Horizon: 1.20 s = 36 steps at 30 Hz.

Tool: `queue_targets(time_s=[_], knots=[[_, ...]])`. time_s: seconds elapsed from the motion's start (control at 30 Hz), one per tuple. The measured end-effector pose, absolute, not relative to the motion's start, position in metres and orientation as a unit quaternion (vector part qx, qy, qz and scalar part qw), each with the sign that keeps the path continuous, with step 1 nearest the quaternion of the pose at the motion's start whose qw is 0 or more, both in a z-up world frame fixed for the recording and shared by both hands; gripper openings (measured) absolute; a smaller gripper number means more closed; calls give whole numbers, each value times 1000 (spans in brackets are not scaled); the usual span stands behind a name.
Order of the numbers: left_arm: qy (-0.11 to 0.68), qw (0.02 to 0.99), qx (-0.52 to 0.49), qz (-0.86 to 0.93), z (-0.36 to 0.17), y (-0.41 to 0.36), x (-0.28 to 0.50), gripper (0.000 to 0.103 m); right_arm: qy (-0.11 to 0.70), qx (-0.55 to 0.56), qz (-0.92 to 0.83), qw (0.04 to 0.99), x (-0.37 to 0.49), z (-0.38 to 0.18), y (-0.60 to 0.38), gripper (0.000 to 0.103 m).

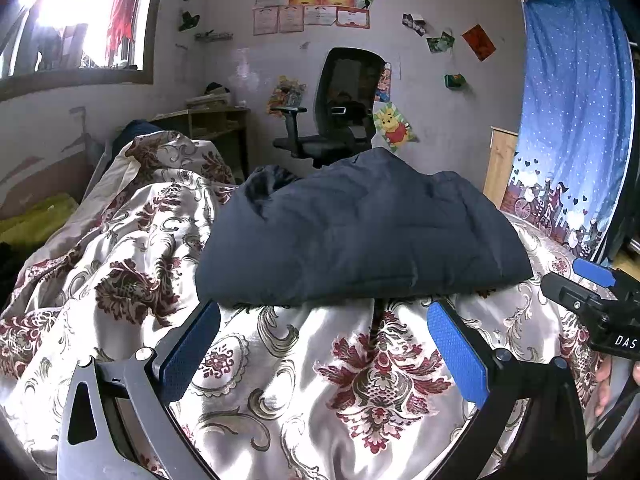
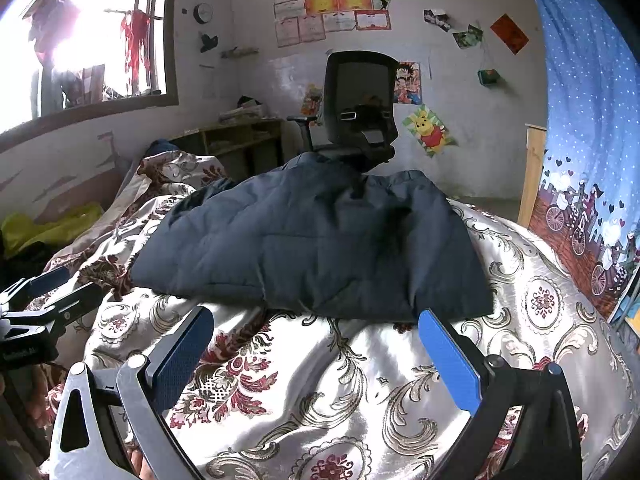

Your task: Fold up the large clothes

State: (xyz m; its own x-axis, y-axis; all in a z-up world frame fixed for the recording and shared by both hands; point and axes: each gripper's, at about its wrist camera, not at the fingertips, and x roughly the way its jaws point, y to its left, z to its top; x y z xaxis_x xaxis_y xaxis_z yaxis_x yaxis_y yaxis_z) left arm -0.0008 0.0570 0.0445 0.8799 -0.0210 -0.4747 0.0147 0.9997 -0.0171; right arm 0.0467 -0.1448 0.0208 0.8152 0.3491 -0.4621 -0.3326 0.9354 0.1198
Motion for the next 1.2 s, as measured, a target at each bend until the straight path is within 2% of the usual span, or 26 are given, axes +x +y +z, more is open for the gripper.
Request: queue_targets(time_s=[1.2], knots=[[243,970,-3,-7,44,51,-2,102,245,17,179,953,46,21,-146,103]])
